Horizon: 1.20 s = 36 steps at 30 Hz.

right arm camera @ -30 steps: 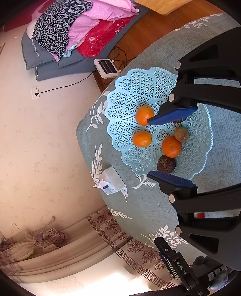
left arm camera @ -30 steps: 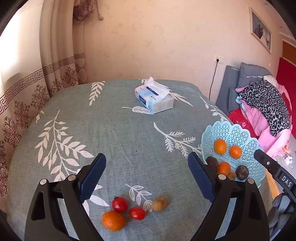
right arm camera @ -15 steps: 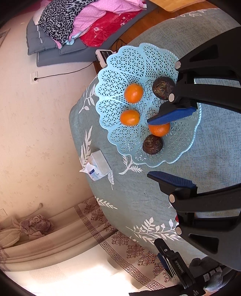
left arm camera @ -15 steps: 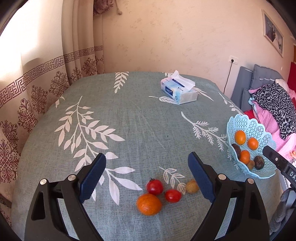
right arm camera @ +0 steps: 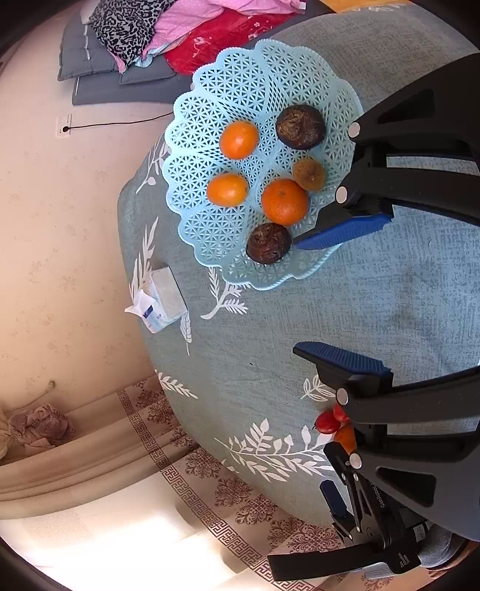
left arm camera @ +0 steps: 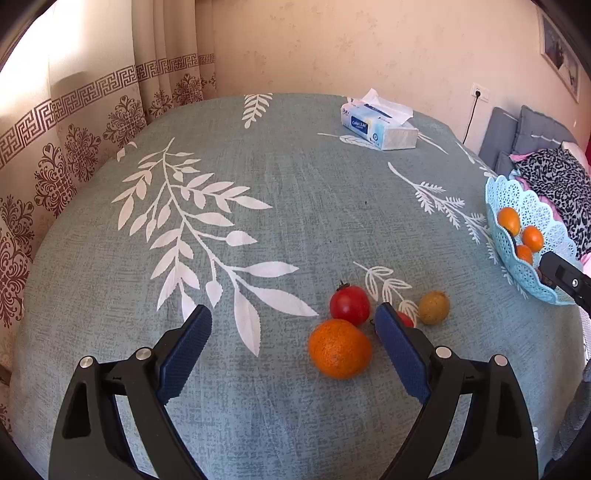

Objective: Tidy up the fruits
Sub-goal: 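Move the left gripper to the loose orange and grasp it, then grasp the tan round fruit with the right gripper while the left holds the orange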

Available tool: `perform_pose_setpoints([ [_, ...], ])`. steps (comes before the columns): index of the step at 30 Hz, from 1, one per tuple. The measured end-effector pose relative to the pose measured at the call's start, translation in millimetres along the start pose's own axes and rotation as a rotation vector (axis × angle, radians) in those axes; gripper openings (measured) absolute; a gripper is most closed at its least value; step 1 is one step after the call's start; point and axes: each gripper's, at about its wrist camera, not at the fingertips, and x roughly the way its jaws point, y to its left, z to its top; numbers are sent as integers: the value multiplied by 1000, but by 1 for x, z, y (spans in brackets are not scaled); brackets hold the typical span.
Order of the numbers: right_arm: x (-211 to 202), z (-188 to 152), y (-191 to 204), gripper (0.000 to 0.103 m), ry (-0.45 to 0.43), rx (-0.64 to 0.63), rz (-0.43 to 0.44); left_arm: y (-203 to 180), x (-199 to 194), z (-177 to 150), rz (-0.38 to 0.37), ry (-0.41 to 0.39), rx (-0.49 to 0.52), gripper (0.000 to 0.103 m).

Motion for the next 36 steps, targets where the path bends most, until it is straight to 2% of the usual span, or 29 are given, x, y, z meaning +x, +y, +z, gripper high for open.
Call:
perform_pose_setpoints([
  [21,21,-21,28,53,71,-94,15,-9,7,-16,-111,23,35,76],
  [25,24,-23,32,53,81,-105,19,-7,16,-17,-135,72,23,62],
  [27,26,-24,34,53,87,-112,23,-5,17,-16,-153,77,9,59],
  [31,30,-27,38,53,102,-119,29,-10,14,-19,-202,69,37,38],
  [36,36,-30,47,53,123,-134,51,-10,8,-21,-156,31,38,38],
])
